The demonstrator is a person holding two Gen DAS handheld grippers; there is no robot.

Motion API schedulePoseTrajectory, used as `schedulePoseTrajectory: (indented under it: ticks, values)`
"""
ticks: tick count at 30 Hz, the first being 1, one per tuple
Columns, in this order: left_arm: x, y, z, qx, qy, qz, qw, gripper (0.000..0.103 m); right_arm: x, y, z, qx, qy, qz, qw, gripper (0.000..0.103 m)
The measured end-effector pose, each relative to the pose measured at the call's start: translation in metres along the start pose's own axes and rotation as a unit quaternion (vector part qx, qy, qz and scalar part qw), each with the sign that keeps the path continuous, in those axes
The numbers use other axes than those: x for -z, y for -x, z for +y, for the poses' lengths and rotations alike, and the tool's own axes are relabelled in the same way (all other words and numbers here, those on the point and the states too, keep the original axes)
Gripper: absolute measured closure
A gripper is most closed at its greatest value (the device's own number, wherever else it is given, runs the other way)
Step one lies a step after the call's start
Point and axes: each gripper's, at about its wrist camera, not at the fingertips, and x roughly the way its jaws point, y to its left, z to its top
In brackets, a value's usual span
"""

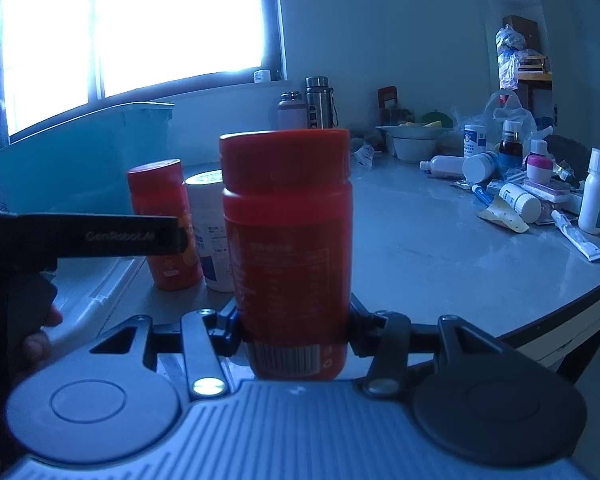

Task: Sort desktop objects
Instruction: 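Lift the red bottle with the right tool while the left tool grasps the other red bottle, then carry both red bottles over the teal bin with both tools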

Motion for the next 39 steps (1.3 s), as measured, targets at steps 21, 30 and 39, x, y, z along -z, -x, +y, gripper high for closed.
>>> schedulePoseTrajectory:
  ticks: [21, 30, 39]
  values:
    - [-0.011, -0.040, -0.005, 0.033, 0.001, 0.015, 0.9994, 0.052, 0.006, -0.005, 0.000, 0.002, -0.011, 0.011, 1.000, 0.053]
    - [-0.018, -0.029, -0.001, 0.039, 0.011, 0.013, 0.9991, 0.052, 0.001, 0.000, 0.006, 0.002, -0.009, 0.011, 1.000, 0.053]
    - [-0.052, 0.000, 0.007, 0.033, 0.022, 0.001, 0.9992, 0.052, -0.032, 0.018, 0.017, -0.003, 0.006, -0.005, 1.000, 0.053]
